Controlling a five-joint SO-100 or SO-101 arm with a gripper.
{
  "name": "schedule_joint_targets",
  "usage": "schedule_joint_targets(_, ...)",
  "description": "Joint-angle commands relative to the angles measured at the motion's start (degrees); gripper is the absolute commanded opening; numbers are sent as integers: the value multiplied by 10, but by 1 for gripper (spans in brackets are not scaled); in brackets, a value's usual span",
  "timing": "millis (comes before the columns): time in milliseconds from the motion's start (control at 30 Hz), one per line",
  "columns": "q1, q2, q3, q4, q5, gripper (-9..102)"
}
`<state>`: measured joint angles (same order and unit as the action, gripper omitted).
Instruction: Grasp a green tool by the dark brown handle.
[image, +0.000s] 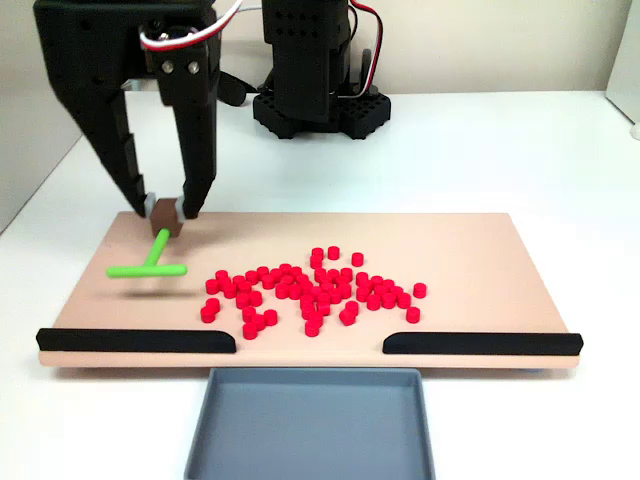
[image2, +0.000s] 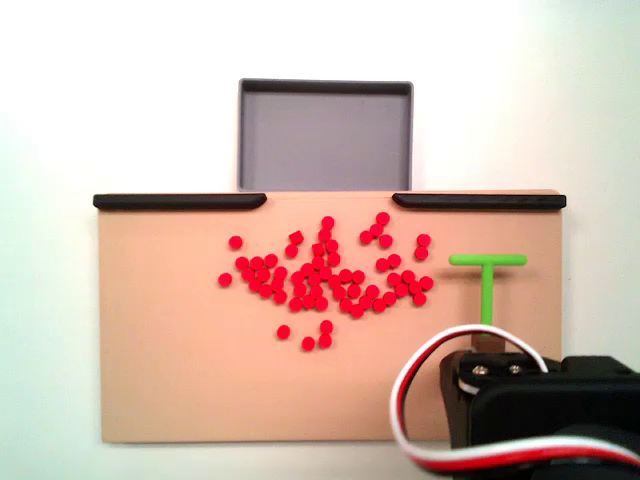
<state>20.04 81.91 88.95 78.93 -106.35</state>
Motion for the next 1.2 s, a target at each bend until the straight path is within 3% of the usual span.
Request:
schedule_joint_targets(0, -25, 64, -16, 40, 49, 0)
schedule_joint_targets(200, -96, 119, -6, 90, 135, 0)
schedule_joint_targets(467, -167, 118, -7, 91, 195, 0)
schedule_joint_targets(1167, -168, 100, -6, 92, 207, 0)
